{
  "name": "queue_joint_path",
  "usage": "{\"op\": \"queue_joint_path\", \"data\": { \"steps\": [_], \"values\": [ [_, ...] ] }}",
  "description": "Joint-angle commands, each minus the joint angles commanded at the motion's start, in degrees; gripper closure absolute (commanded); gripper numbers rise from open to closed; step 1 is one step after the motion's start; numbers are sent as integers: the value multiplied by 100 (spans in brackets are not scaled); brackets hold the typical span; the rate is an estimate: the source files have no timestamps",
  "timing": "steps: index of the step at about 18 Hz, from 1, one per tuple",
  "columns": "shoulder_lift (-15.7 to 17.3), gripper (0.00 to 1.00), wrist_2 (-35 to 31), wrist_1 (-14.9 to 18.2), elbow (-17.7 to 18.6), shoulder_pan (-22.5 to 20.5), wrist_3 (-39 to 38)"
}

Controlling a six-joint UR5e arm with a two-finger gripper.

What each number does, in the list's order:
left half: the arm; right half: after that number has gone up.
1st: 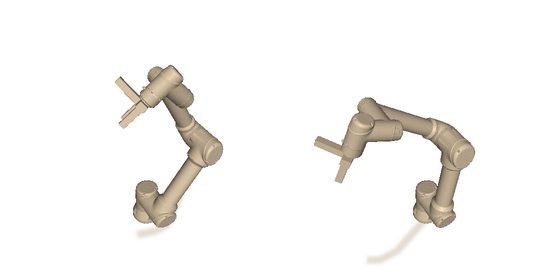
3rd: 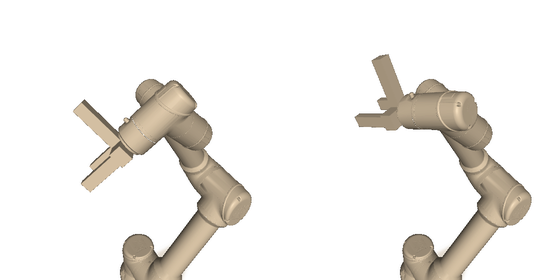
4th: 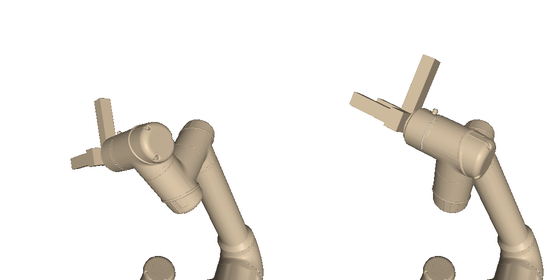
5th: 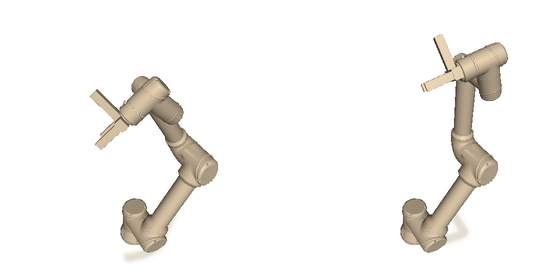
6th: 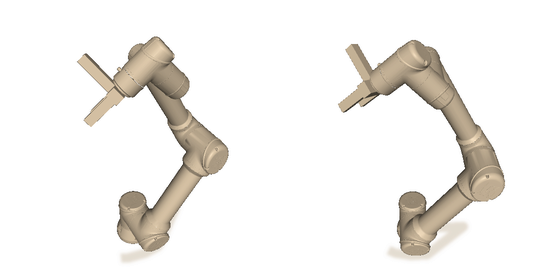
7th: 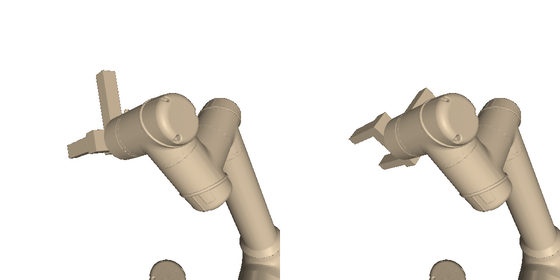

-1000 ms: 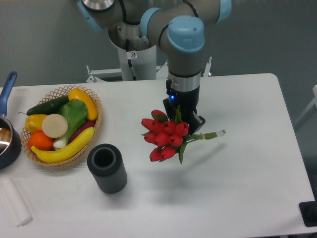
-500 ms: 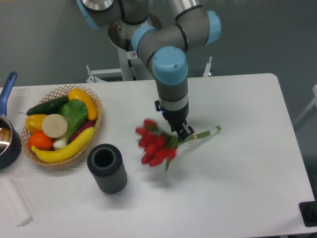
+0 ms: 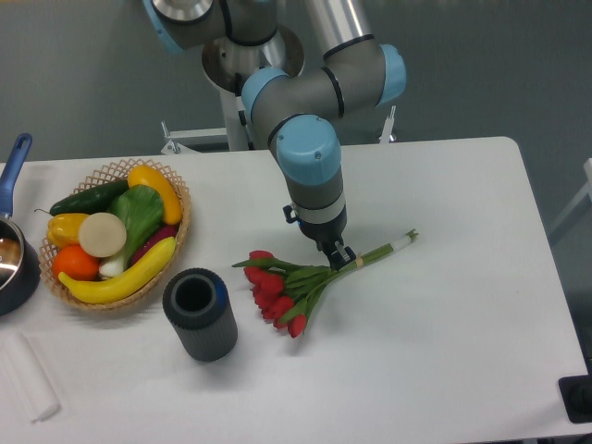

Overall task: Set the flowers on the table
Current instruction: 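Lay the tulip bouquet flat on the table, then open the gripper and lift it away from the tulip stems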

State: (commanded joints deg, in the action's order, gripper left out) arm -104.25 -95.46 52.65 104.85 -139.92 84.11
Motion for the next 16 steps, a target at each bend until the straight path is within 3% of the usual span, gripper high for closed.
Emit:
{"op": "queue_joint_path", "data": {
  "steps": [3,5,7,11,16],
  "values": [
    [264,0,754,44,-44,-53,-306],
    [300,0,1220,-9,-201,-88,-1050],
    [291,0,1406,17,-535,-132,-1413],
    [361,0,1653,9,-843,-281,-1837],
    [502,0,2161,526,-1318,-641,-1785]
  ]
}}
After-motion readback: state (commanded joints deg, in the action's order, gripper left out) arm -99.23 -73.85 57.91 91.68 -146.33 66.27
